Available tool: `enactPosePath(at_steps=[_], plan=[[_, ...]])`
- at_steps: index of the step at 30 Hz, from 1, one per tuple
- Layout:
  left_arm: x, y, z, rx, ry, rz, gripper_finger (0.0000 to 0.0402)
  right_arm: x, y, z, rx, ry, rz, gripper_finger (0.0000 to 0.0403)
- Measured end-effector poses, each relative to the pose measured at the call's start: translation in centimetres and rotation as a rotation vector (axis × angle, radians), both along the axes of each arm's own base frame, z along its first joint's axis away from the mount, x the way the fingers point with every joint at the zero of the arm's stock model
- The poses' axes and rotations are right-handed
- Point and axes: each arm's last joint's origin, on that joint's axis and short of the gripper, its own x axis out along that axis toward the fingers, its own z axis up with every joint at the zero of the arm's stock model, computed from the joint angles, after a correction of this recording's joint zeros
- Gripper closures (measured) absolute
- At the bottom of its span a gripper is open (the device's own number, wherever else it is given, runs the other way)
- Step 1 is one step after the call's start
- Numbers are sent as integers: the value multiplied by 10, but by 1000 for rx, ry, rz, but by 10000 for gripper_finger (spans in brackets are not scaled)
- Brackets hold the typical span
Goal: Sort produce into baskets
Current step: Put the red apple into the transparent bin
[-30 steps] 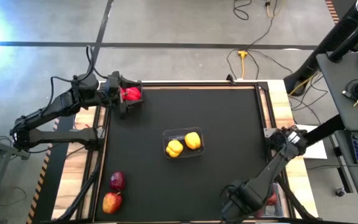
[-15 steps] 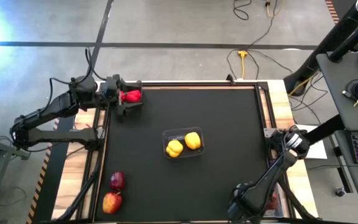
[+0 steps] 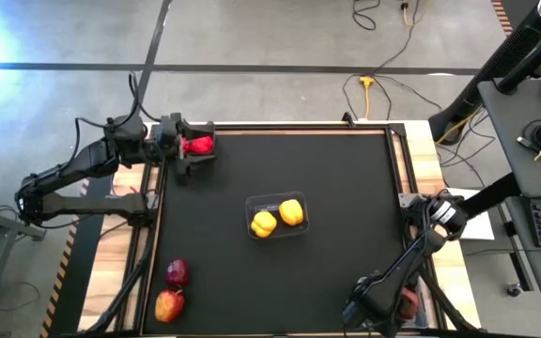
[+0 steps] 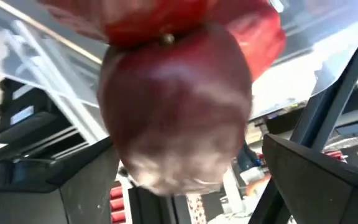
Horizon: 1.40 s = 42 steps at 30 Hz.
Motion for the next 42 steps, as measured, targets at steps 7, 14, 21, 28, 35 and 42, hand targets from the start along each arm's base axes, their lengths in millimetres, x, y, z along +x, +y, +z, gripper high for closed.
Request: enactPosePath(at_steps=[7,14,21,28,35,42], plan=[[0,0,-1,51,21,-7,41,12,-6,22,-69,-45,0,21],[6,2,-4,43,40,-7,41,25,-14,33,-207,-150,-72,21],[7,2,-6,33,61,-8,41,29,-17,33,-180,-183,-33,21],[-2,-1,-13,13,143,-13,41,32,-13,31,-72,-250,41,21],[-20,-7,-28,-34,311,-22,41,43,-18,35,-68,-318,31,21],[-36,-18,-49,-199,539,-172,41,76,-56,70,-154,-474,9,47]])
